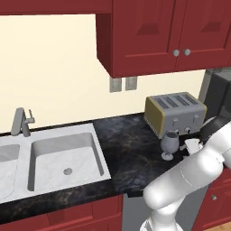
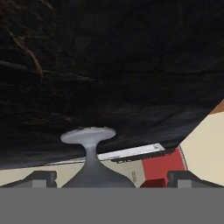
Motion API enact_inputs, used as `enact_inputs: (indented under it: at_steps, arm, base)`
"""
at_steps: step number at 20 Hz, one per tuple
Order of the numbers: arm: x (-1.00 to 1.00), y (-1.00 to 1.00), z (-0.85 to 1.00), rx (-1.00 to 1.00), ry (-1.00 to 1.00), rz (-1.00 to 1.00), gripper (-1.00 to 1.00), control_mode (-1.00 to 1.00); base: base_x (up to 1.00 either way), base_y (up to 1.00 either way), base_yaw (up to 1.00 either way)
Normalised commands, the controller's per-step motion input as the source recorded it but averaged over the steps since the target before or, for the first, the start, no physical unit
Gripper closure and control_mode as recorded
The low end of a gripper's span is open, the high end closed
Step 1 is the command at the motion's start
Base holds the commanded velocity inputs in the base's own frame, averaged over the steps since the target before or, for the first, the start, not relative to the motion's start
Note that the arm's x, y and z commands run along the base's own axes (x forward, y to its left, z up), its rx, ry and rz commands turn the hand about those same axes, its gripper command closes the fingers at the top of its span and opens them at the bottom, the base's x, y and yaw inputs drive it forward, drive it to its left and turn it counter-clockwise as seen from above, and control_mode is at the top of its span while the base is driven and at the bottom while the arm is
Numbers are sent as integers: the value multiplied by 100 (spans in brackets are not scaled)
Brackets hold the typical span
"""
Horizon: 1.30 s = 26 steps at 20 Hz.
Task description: Retrieve the wine glasses from the counter and place one next to each plate.
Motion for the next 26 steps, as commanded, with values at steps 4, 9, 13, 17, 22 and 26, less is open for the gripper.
enact_inputs:
  at_steps: [4, 9, 13, 17, 22, 26]
  arm:
    - [8, 0, -5, 0, -3, 0, -100, -100]
    - [15, 9, -10, 0, -1, 0, -100, -100]
    - [22, 17, -10, 0, 0, 0, -100, -100]
    - [8, 16, -9, 0, 0, 0, -100, -100]
    - [0, 2, -10, 0, 0, 0, -100, -100]
    - [0, 6, -9, 0, 0, 0, -100, -100]
  base:
    - [0, 0, 0]
    - [0, 0, 0]
    - [0, 0, 0]
    - [0, 0, 0]
    - [0, 0, 0]
    - [0, 0, 0]
